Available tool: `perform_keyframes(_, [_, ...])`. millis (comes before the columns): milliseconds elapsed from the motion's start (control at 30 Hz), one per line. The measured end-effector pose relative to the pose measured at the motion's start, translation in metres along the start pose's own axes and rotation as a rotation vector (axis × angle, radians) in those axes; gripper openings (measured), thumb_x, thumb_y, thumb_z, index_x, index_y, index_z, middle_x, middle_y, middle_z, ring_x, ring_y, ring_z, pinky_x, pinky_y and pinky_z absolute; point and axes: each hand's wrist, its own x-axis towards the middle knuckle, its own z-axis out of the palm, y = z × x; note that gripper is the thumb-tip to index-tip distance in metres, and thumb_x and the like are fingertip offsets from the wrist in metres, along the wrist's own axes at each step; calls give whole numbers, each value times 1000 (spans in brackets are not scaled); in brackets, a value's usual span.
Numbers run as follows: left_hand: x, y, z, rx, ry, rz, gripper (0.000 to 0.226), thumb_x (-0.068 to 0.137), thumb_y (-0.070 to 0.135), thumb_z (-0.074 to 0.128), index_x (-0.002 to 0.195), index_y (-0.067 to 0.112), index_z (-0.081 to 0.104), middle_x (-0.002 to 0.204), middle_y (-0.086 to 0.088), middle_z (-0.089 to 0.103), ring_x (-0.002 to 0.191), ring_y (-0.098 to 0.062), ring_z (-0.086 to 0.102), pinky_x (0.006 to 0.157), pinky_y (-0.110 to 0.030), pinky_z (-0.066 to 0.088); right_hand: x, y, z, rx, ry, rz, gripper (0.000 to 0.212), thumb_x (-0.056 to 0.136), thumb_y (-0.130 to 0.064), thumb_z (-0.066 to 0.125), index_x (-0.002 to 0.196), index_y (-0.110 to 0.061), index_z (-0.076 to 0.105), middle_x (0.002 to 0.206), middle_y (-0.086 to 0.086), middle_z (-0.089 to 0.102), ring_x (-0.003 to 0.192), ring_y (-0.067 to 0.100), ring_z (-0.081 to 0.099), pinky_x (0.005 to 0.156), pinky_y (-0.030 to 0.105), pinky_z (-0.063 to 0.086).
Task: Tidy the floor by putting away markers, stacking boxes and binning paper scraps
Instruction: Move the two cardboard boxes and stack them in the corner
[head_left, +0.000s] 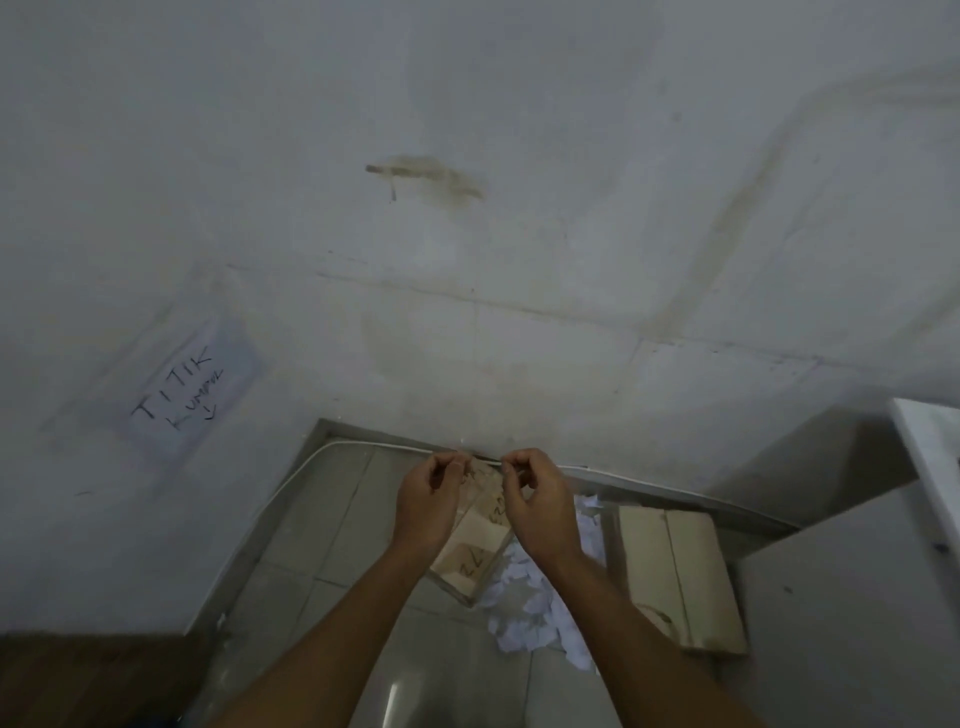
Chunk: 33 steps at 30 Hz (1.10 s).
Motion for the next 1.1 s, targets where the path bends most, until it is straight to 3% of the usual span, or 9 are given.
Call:
perform_keyframes(167, [46,-87,17,14,-31,-20,15,96,19,57,93,15,71,89,1,73,83,-10,66,69,-22,50,-7,85,59,-57,20,-13,8,90,-8,63,92,-15,67,83,-10,62,74,3,57,69,18,47])
perform_keyframes(267, [78,-145,32,21,-57,-9,15,96,16,57,94,13,71,91,0,72,86,-11,66,72,-22,49,-12,144,100,-63,57,4,10,90,-9,64,91,-19,66,82,-16,58,76,-6,55,69,5,40])
perform_keyframes(500, [154,-300,66,69,-115,5,17,95,17,56,99,15,73,98,4,72,92,-10,65,83,-25,50,-23,294,192,-223,-15,-127,5,90,-10,61,92,-9,66,91,5,64,89,22,57,80,37,48])
perform_keyframes(600, [187,-353,81,80,-121,-10,17,95,22,58,98,19,74,101,3,72,97,-14,65,90,-32,50,-28,348,223,-272,-1,-114,8,89,-8,64,96,-7,67,97,9,64,96,27,58,84,41,48])
perform_keyframes(733, [227,-409,99,199,-198,52,20,94,27,57,102,22,74,110,4,70,104,-15,62,97,-32,48,-27,407,254,-359,13,-84,19,88,-14,65,106,-7,66,109,12,62,107,30,55,90,42,45])
perform_keyframes(933, [259,-466,118,510,-230,198,21,94,32,57,105,20,70,122,2,66,114,-17,58,90,-24,42,-40,463,294,-509,30,96,49,92,-40,56,133,-14,48,146,9,39,139,26,30,110,47,29])
perform_keyframes(1100, [267,-513,118,831,-186,270,44,93,45,51,131,23,52,142,-6,46,128,-30,45,106,-45,39,-52,493,312,-586,-66,163,61,94,-50,46,143,-17,34,162,7,10,150,25,3,115,55,19])
